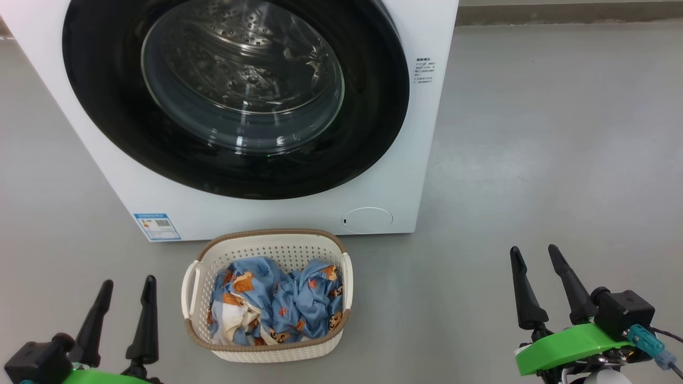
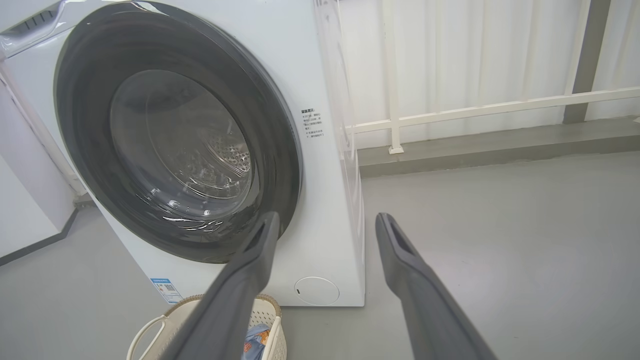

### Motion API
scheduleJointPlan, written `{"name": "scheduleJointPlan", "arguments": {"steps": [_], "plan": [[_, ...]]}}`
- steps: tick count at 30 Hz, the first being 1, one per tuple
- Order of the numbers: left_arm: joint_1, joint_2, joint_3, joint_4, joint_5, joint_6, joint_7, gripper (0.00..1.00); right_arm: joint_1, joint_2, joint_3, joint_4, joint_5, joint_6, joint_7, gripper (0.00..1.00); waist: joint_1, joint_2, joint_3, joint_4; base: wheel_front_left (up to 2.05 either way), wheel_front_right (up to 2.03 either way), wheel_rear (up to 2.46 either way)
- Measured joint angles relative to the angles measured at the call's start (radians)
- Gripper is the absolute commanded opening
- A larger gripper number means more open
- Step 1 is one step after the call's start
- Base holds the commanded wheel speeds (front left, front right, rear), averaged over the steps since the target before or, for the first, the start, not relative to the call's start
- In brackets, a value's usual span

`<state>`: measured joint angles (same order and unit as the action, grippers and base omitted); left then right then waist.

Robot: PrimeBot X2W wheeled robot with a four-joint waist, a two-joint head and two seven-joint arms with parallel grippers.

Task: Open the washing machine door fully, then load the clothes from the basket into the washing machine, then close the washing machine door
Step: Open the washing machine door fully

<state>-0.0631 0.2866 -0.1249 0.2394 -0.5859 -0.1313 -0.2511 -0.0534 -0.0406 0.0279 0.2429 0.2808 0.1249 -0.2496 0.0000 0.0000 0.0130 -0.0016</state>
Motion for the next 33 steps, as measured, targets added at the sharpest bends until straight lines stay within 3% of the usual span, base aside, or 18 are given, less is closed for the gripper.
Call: {"name": "scheduleJointPlan", "arguments": {"steps": [26,27,28,29,30,31,32,33], "plan": [[0.000,-0.001,0.013,0.005,0.004,0.000,0.000,1.00,-0.005,0.000,-0.004,0.014,0.000,0.000,0.000,1.00,0.0000,0.0000,0.021,0.001,0.00,0.00,0.00],[0.000,0.000,0.016,0.005,0.004,0.000,0.000,1.00,-0.008,0.000,-0.004,0.015,0.000,0.000,0.000,0.85,0.0000,0.0000,0.023,0.001,0.00,0.00,0.00],[0.000,0.000,0.019,0.004,0.004,0.000,0.000,1.00,-0.014,0.000,-0.005,0.016,0.000,0.000,0.000,0.60,0.0000,0.0000,0.025,0.001,0.00,0.00,0.00],[0.000,0.000,0.021,0.003,0.004,0.000,0.000,1.00,-0.022,0.000,-0.005,0.016,0.000,0.000,0.000,0.45,0.0000,0.0000,0.028,0.001,0.00,0.00,0.00],[0.000,0.000,0.024,0.001,0.004,0.000,0.000,1.00,-0.027,0.000,-0.006,0.014,0.000,0.000,0.000,0.45,0.0000,0.0000,0.031,0.001,0.00,0.00,0.00],[0.000,0.000,0.025,-0.002,0.004,0.000,0.000,1.00,-0.031,0.000,-0.006,0.014,-0.001,0.000,0.000,0.35,0.0000,0.0000,0.034,0.001,0.00,0.00,0.00],[0.000,0.001,0.027,-0.012,0.004,0.000,0.000,1.00,-0.041,0.000,-0.004,0.013,-0.002,0.000,0.000,0.14,0.0000,0.0000,0.041,0.002,0.00,0.00,0.00],[0.000,0.002,0.028,-0.016,0.004,0.000,0.000,1.00,-0.048,0.000,-0.004,0.012,-0.002,0.000,0.000,0.00,0.0000,0.0000,0.045,0.003,0.00,0.00,0.00]]}}
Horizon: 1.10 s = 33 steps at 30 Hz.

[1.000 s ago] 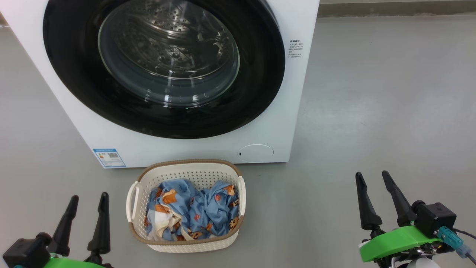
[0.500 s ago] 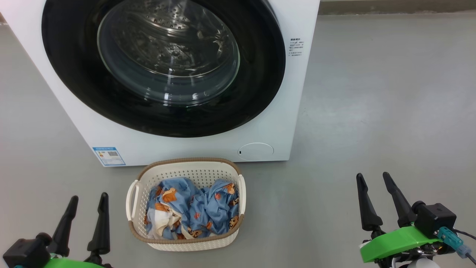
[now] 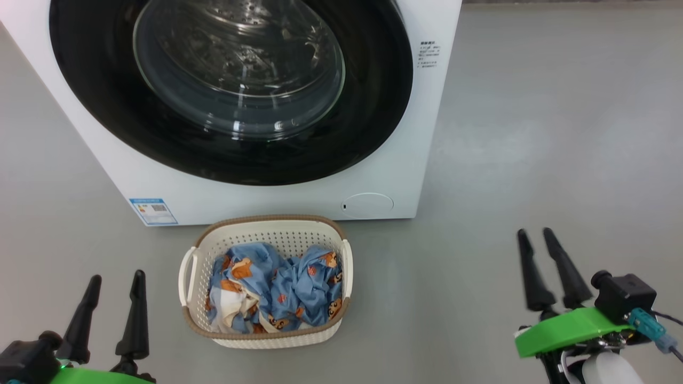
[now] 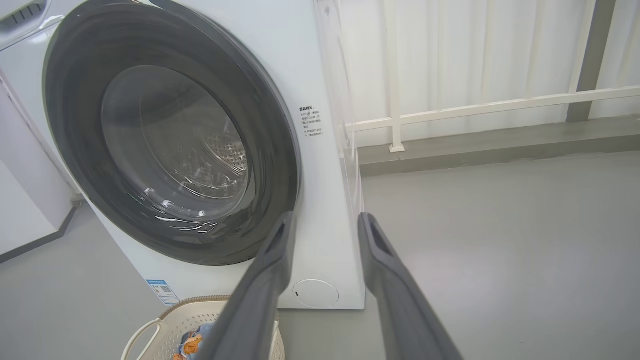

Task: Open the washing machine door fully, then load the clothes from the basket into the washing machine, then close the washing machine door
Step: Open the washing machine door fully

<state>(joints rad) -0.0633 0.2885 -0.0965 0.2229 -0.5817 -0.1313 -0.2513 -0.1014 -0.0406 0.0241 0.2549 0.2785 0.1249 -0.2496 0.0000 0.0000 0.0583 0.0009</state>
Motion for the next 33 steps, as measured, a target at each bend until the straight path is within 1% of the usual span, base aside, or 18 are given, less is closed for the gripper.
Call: {"name": "scheduleJointPlan", "arguments": {"steps": [4,16,19,22,25,31,33], "plan": [[0.000,0.008,0.002,-0.014,-0.008,0.000,0.000,1.00,-0.032,0.000,-0.007,-0.012,-0.002,0.000,0.000,0.00,0.0000,0.0000,0.018,0.002,0.00,0.00,0.00],[0.000,0.054,-0.002,-0.046,-0.051,0.000,0.000,1.00,-0.126,-0.001,-0.094,-0.090,0.004,0.000,0.002,0.00,0.0001,0.0000,0.079,0.031,0.00,0.00,0.00],[-0.001,0.073,-0.004,-0.057,-0.060,0.000,0.000,1.00,-0.167,-0.002,-0.127,-0.115,0.050,0.000,0.012,0.00,0.0000,0.0000,0.098,0.040,0.00,0.00,0.00],[-0.005,0.080,-0.006,-0.072,-0.069,0.000,0.000,1.00,-0.216,-0.003,-0.144,-0.130,0.099,0.000,0.033,0.00,0.0000,0.0000,0.121,0.047,0.00,0.00,0.00],[-0.019,0.097,-0.009,-0.087,-0.076,0.000,0.000,1.00,-0.260,-0.005,-0.163,-0.139,0.126,0.000,0.055,0.00,0.0000,0.0000,0.145,0.056,0.00,0.00,0.00],[-0.041,0.122,-0.019,-0.113,-0.100,0.000,-0.001,1.00,-0.333,-0.006,-0.194,-0.132,0.223,0.000,0.108,0.00,0.0001,0.0001,0.195,0.076,0.00,0.00,0.00],[-0.042,0.135,-0.020,-0.118,-0.106,0.000,-0.002,1.00,-0.356,-0.006,-0.198,-0.126,0.235,0.000,0.119,0.00,0.0001,0.0000,0.212,0.083,0.00,0.00,0.00]]}}
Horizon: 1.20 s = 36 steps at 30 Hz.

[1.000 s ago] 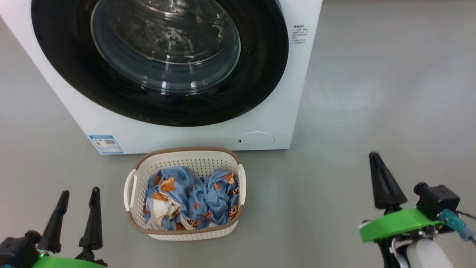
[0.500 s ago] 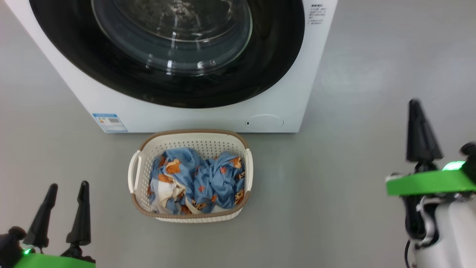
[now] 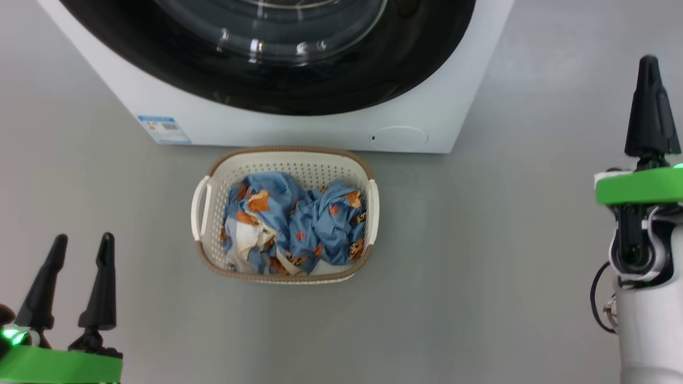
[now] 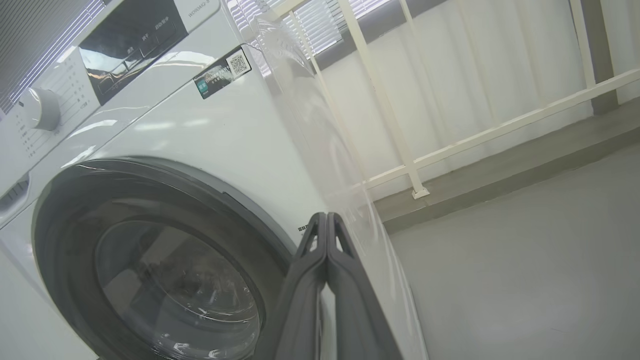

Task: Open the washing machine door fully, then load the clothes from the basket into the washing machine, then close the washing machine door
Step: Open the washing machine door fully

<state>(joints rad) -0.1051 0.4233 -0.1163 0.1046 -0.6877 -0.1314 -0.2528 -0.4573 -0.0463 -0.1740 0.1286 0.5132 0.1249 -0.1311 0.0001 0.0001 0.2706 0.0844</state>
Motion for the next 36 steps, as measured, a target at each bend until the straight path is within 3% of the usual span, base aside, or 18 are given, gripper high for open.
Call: {"name": "scheduleJointPlan", "arguments": {"steps": [22,36], "plan": [[-0.046,0.032,-0.002,-0.029,-0.035,0.000,-0.002,1.00,-0.273,-0.036,-0.068,0.111,0.368,0.000,0.161,0.00,0.0000,0.0000,0.131,0.055,0.00,0.00,0.00],[-0.080,0.037,-0.006,-0.035,-0.068,0.000,-0.002,1.00,-0.480,-0.034,-0.091,0.183,0.420,0.000,0.353,0.00,0.0000,0.0000,0.200,0.082,0.00,0.00,0.00]]}}
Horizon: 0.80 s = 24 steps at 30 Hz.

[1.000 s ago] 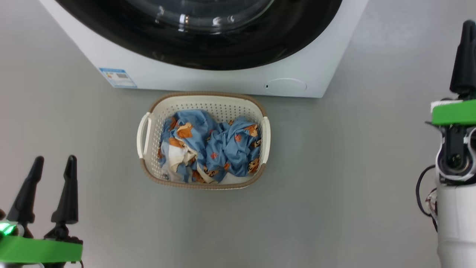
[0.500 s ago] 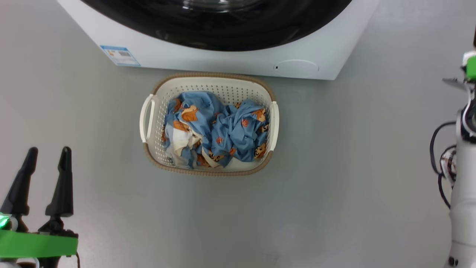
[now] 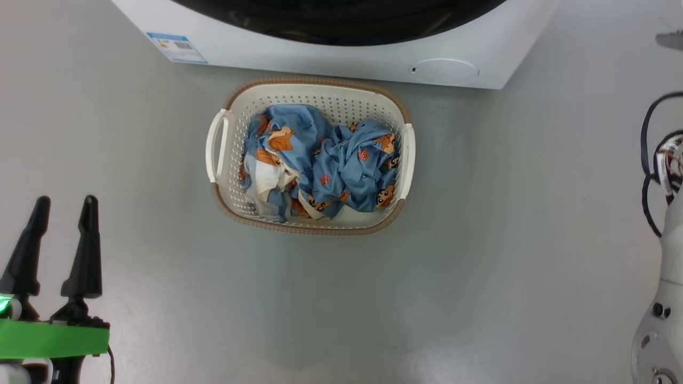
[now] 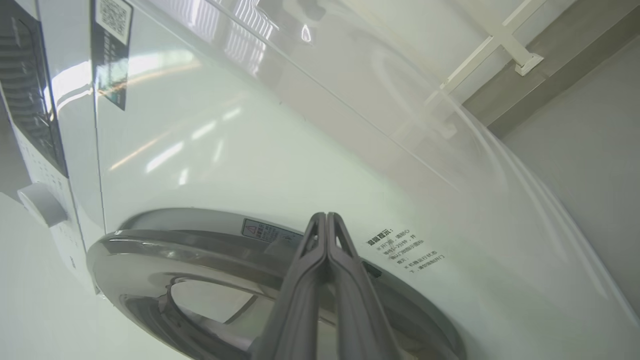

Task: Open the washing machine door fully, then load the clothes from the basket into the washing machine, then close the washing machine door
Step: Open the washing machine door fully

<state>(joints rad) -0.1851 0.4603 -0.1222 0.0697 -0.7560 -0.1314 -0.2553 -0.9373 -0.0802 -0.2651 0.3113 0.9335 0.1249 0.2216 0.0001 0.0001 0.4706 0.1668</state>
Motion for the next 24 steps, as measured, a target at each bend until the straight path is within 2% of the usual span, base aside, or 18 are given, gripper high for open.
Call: {"name": "scheduleJointPlan", "arguments": {"steps": [14,24], "plan": [[-0.023,-0.006,-0.015,0.003,-0.010,0.000,0.000,1.00,-0.126,0.010,-0.003,0.062,0.007,0.000,0.198,0.00,0.0000,0.0000,0.031,0.042,0.00,0.00,0.00],[-0.024,-0.011,-0.027,0.012,-0.016,0.000,0.000,1.00,-0.184,0.012,-0.065,0.061,-0.041,0.000,0.281,0.00,0.0000,0.0000,0.051,0.070,0.00,0.00,0.00]]}}
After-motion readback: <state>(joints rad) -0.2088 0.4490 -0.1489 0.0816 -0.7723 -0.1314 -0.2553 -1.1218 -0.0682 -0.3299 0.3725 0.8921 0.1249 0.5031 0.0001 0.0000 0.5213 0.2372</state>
